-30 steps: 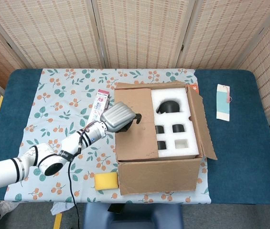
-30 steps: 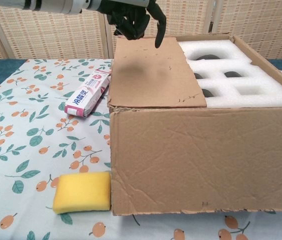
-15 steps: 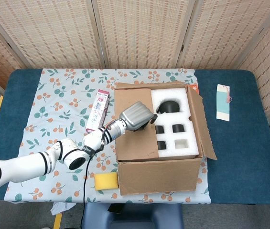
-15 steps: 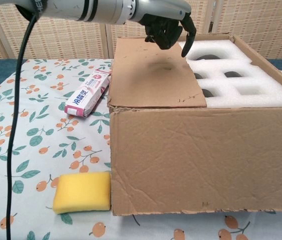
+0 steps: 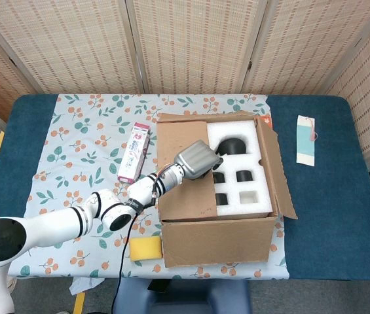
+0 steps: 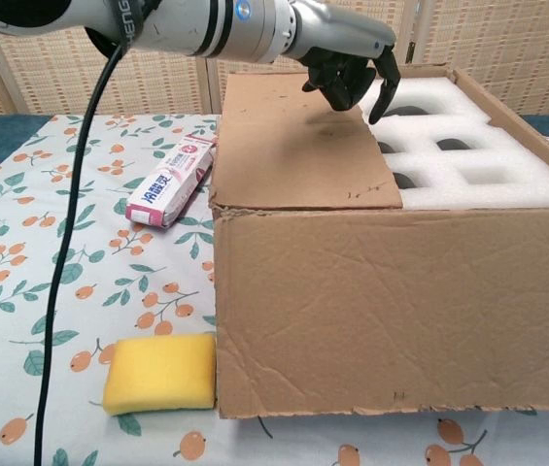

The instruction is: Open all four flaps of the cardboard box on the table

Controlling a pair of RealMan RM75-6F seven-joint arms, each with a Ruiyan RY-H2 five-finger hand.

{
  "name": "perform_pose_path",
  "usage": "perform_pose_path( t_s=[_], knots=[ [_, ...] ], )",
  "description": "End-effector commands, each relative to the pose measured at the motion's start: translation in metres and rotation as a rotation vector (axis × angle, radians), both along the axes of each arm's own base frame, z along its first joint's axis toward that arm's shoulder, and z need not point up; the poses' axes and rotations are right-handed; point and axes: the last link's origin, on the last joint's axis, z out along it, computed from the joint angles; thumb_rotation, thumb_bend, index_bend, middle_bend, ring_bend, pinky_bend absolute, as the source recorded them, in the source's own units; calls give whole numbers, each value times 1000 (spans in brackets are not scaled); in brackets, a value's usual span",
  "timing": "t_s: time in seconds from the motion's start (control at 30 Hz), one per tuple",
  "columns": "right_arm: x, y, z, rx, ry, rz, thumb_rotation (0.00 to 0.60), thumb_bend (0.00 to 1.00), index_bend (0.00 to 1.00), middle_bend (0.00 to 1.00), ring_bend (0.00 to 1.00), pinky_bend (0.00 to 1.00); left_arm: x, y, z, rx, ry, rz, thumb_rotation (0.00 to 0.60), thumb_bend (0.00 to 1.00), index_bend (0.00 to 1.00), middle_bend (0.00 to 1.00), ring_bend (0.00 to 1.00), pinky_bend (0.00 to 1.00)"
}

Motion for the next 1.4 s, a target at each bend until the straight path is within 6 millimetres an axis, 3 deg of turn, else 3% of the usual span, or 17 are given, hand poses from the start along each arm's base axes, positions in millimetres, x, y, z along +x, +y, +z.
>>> perform_pose_path(
  t_s=[0.03, 0.6, 0.9, 1.4],
  knots=[
    [-1, 1, 1, 2, -1, -4, 479, 351, 321, 0, 0, 0, 2, -3, -4, -5, 12, -13, 600, 1000, 475, 1000, 888, 734],
    [-1, 3, 2, 24, -12, 5, 479, 351, 321, 0, 0, 0, -6, 3, -11, 25, 73, 5, 600, 1000, 536, 1000, 895, 736],
    [0, 2, -1, 43, -13, 8, 480, 351, 321, 0, 0, 0, -7, -1, -1, 51, 79, 20, 600, 1000, 600, 1000, 914, 750],
    [2, 4, -2, 54, -11, 20, 478, 351, 321, 0, 0, 0, -9, -4, 28, 253, 97, -32, 600, 1000, 592, 1000, 927, 758]
  ],
)
